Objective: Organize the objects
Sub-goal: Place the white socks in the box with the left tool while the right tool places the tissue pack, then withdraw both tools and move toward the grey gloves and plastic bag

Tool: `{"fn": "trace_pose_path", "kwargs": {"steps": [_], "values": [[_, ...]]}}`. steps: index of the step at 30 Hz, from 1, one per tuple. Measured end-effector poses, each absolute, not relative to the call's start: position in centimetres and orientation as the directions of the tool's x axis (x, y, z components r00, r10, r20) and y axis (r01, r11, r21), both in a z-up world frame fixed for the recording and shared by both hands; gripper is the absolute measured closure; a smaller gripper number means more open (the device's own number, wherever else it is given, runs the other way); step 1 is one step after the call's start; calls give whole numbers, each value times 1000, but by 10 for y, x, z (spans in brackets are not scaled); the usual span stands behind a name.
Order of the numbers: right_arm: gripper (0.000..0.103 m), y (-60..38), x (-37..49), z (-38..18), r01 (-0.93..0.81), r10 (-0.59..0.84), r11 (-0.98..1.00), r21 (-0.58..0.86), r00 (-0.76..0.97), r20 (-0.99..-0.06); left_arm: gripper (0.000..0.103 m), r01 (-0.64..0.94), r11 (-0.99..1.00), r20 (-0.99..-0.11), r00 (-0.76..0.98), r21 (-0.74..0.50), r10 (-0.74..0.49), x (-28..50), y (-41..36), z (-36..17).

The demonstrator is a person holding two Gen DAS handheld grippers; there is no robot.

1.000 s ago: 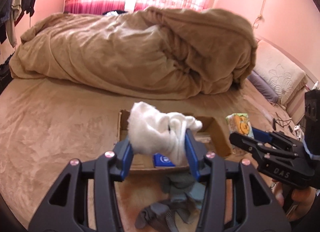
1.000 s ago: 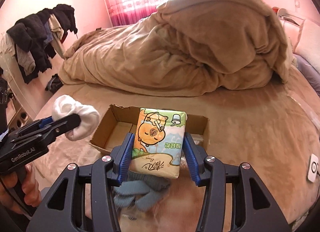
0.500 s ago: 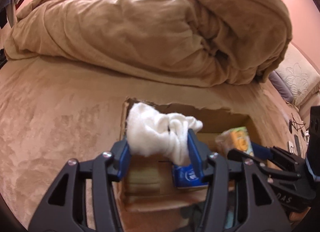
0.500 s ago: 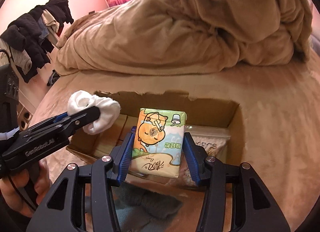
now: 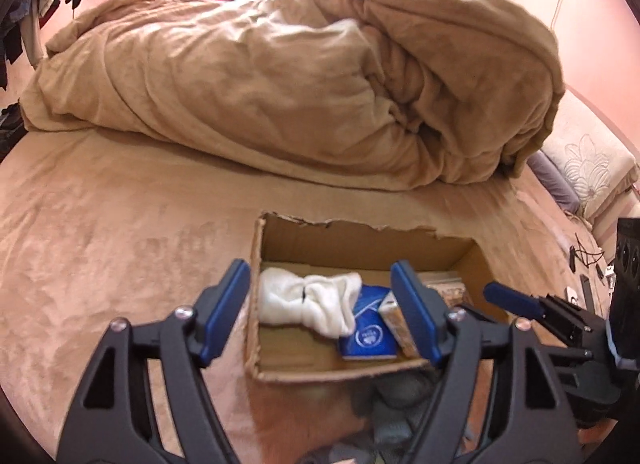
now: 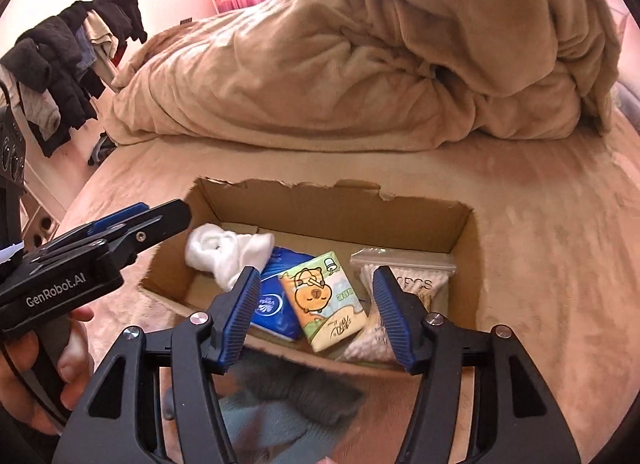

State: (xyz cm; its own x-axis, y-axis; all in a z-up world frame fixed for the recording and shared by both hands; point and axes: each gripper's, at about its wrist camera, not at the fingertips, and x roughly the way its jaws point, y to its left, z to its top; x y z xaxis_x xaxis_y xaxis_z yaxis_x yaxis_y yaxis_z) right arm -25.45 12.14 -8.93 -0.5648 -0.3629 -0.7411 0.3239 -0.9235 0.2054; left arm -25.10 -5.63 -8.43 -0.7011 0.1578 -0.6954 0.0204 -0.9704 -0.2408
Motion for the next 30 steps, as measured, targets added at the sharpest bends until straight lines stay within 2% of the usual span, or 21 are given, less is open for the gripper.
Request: {"fn": "trace_pose_path", "kwargs": {"steps": [7, 16, 30], "values": [[41, 128, -219, -56, 327, -359, -926, 189, -610, -706, 23, 6, -970, -656, -738, -241, 158, -210, -58, -50], [41, 142, -172, -31, 312, -352, -931, 188, -638, -684, 22, -11, -968, -622, -765, -251, 170, -154, -54, -19], [41, 152, -111, -22, 317, -341, -935, 162, -669, -661, 22, -18, -962, -621, -760, -274, 191, -91, -50, -27]]}}
